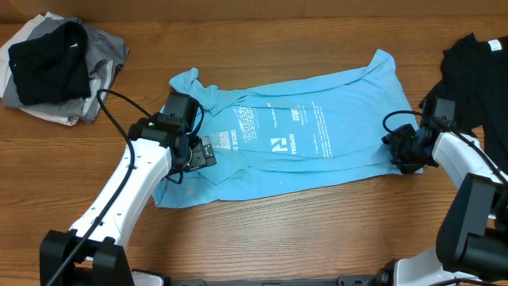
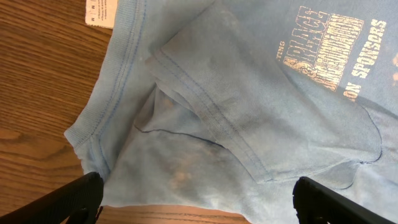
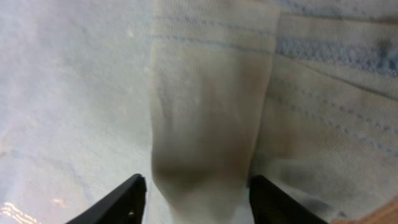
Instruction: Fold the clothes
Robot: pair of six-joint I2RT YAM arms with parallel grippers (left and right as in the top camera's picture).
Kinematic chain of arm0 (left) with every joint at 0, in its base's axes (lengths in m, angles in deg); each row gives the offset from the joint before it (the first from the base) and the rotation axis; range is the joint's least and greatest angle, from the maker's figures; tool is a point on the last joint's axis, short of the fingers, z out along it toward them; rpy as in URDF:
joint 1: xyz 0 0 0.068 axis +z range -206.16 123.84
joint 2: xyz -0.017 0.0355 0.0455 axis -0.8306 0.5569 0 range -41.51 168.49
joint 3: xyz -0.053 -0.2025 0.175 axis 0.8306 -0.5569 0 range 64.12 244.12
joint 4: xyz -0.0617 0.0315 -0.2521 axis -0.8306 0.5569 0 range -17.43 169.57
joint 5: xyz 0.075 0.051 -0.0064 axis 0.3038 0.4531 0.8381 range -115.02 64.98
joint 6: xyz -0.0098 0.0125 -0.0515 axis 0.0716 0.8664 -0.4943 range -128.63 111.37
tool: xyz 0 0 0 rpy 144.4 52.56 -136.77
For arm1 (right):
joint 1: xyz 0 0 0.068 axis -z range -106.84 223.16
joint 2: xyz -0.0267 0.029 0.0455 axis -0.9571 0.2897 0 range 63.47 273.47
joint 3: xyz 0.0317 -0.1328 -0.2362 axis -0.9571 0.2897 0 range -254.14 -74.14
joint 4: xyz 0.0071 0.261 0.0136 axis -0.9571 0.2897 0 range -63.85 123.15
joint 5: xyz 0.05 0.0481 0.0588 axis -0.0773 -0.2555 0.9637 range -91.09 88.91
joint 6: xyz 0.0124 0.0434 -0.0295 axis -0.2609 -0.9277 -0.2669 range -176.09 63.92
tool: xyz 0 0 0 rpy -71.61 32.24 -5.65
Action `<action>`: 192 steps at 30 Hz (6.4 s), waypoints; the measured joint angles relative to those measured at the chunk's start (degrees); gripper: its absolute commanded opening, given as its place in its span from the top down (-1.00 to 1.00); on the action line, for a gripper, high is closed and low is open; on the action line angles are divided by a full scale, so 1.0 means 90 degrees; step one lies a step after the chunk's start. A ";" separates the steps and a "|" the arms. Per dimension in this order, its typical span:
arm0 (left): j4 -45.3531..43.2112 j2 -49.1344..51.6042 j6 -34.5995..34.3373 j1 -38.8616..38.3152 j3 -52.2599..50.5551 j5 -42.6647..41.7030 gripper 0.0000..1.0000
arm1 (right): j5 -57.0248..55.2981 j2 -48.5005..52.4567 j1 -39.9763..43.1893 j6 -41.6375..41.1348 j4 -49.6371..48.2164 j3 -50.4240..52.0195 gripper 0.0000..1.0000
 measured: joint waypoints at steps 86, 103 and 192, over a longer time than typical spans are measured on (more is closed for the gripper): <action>-0.0767 0.1518 0.0629 -0.1535 0.0007 -0.2127 0.92 | 0.0546 0.0097 0.0005 0.1787 0.1860 -0.1392 0.92; -0.0359 0.1802 0.0508 -0.0440 0.0007 -0.1562 0.87 | -0.0328 0.0760 0.0005 0.1265 0.1785 -0.1297 0.83; -0.0845 0.1931 0.0318 0.1467 0.1171 -0.2443 -0.57 | 0.0979 0.0680 -0.0656 0.1433 0.1224 -0.3429 -1.00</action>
